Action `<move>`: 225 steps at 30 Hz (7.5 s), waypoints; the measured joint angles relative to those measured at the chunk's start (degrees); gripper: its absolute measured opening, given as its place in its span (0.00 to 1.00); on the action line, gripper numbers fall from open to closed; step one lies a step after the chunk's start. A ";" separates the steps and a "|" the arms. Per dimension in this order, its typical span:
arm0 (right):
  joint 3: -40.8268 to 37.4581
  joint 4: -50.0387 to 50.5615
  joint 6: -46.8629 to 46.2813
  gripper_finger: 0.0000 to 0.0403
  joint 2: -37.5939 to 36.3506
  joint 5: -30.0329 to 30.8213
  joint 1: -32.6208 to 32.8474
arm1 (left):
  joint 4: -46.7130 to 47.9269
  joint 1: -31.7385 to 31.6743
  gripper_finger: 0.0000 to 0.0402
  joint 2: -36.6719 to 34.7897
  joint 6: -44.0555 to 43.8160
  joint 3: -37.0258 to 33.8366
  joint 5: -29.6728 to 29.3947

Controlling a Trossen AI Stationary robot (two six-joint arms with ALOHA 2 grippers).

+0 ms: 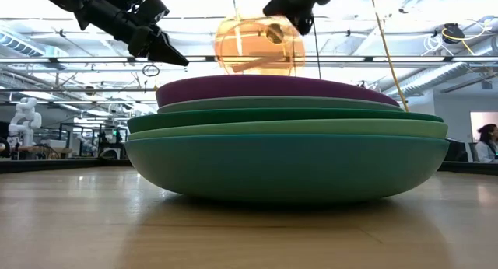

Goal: Stack plastic plates
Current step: Stack the transparent orange plate on top of the transparent pink plate, then stack the transparent blue plate on the transparent orange plate

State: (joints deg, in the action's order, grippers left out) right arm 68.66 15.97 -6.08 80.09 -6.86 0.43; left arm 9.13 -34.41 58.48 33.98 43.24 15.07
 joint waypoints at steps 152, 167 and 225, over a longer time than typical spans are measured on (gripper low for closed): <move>-0.78 40.89 -24.42 0.04 7.85 17.25 -34.03 | -1.68 -0.02 0.22 0.00 0.24 0.02 0.00; -8.28 31.31 -26.21 0.39 7.88 17.19 -39.44 | -1.69 -0.02 0.22 0.01 0.28 0.02 -0.01; -21.78 7.56 -15.83 0.01 7.50 20.21 -32.88 | -3.32 0.01 0.22 0.01 0.04 0.02 -0.04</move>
State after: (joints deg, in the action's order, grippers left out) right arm 46.88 23.53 -21.91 87.59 13.35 -32.45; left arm 5.80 -34.41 58.48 34.02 43.27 15.03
